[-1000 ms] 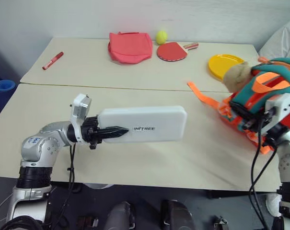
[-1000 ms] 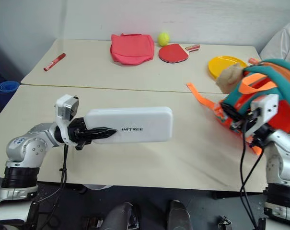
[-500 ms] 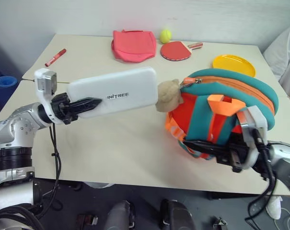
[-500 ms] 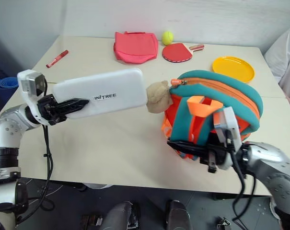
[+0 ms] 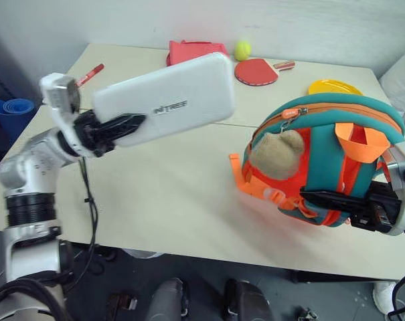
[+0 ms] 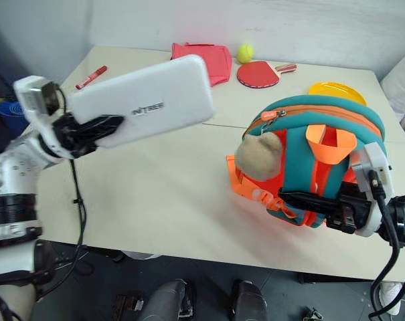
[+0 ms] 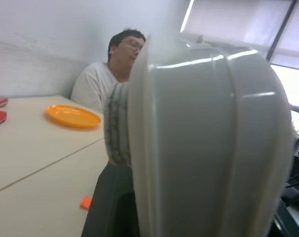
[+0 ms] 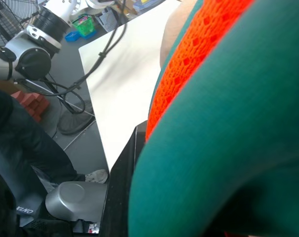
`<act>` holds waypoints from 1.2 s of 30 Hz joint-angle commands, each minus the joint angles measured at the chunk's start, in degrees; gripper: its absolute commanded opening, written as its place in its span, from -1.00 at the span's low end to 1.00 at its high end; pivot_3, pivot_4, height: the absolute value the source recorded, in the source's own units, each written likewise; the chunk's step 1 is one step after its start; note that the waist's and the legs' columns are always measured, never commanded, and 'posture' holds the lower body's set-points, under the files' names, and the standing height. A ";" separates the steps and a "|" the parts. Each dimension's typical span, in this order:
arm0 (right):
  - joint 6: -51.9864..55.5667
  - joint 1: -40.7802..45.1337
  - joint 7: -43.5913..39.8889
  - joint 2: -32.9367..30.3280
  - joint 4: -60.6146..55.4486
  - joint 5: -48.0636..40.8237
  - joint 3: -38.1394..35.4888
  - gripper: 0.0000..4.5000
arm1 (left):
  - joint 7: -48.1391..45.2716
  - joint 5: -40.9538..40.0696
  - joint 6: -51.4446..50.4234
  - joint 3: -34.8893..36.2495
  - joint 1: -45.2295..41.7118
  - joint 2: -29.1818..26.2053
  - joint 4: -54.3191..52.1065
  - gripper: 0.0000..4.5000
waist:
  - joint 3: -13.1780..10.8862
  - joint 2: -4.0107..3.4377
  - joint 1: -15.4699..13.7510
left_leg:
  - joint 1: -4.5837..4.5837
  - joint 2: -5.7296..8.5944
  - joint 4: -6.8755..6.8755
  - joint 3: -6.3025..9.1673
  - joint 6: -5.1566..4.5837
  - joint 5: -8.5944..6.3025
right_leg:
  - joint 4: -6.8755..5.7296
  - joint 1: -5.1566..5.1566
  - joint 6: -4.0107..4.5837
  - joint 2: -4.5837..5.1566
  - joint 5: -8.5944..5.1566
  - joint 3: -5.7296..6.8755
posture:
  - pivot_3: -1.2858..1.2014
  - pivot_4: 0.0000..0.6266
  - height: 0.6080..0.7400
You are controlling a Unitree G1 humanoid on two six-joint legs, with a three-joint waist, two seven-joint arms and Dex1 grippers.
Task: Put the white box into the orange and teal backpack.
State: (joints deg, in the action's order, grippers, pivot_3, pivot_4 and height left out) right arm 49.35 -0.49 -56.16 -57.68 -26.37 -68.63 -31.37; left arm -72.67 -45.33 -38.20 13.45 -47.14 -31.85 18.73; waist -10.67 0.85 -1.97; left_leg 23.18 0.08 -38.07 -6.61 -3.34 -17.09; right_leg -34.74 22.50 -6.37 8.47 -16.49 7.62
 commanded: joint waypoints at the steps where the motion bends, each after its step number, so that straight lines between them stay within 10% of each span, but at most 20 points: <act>1: 0.14 1.65 -0.63 -0.50 0.15 -0.10 0.85 -0.99 | -0.60 4.78 7.48 -3.28 -3.72 4.06 4.19 -0.45 | -0.01 0.02 0.03 | 0.00 0.04 -0.01 0.00 -0.03 0.01 | 0.00 0.00 -0.02 -0.01 0.01 0.02 | 0.03 -0.52 1.00; 16: 0.44 0.35 1.25 1.16 -2.30 -0.30 0.30 -0.99 | -4.71 16.74 24.13 -9.16 -11.63 10.88 16.57 -0.45 | -0.06 0.10 0.33 | 0.07 0.08 -0.08 -0.02 -0.16 0.03 | 0.06 0.01 -0.12 0.02 0.06 0.18 | 0.03 -0.52 1.00; 25: 0.25 1.89 3.05 1.65 -2.55 -0.73 1.73 -0.99 | -4.87 35.08 31.10 -24.38 -16.44 8.05 15.34 -0.45 | -0.06 0.10 0.28 | 0.07 0.11 -0.12 -0.01 -0.18 0.04 | 0.05 -0.01 -0.15 0.02 0.08 0.19 | 0.03 -0.52 1.00; 36: 0.19 2.57 3.82 2.63 -3.40 -0.72 3.51 -0.99 | 1.55 35.43 26.50 -26.99 -26.71 27.22 22.20 -0.45 | -0.07 0.13 -0.78 | 0.18 0.14 -0.18 0.04 -0.28 0.01 | 0.13 0.00 -0.18 0.04 0.10 0.20 | 0.03 -0.52 1.00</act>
State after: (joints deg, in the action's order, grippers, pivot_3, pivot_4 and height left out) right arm 50.02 1.50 -52.46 -55.38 -28.06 -68.31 -27.38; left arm -71.30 -9.41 -13.44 -13.55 -71.42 -6.87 39.88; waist -10.74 0.98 -2.75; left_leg 23.36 0.22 -38.25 -6.58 -3.62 -17.08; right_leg -34.62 22.50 -6.55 8.51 -16.39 7.83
